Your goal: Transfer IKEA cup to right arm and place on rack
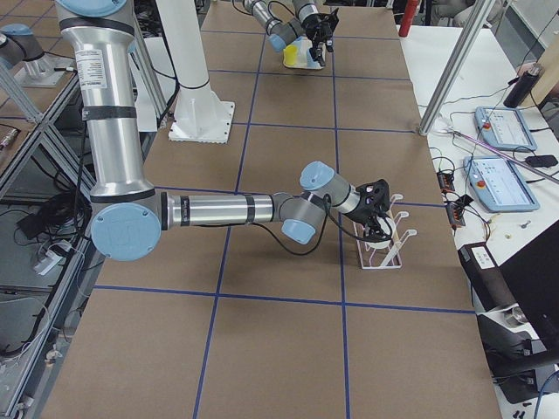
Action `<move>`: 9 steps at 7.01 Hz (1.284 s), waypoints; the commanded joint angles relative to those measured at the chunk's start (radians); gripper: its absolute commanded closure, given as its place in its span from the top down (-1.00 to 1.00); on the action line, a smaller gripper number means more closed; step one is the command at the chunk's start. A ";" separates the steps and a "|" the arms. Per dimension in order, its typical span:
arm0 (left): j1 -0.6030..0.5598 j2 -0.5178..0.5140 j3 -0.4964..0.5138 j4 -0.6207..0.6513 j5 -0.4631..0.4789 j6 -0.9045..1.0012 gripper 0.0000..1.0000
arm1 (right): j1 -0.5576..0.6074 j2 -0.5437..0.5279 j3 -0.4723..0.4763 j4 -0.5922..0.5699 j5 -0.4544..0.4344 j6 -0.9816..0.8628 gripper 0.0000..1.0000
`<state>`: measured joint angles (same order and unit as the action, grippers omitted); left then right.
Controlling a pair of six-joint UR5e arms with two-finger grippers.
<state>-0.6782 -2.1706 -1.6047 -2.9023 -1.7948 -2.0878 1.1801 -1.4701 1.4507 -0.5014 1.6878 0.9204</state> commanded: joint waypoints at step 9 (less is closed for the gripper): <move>-0.144 0.377 -0.284 0.441 -0.088 0.763 0.62 | -0.028 -0.186 0.266 0.093 0.193 0.259 1.00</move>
<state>-0.8011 -1.8676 -1.7964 -2.6690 -1.8892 -1.5474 1.1703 -1.6264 1.6753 -0.4081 1.8571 1.1473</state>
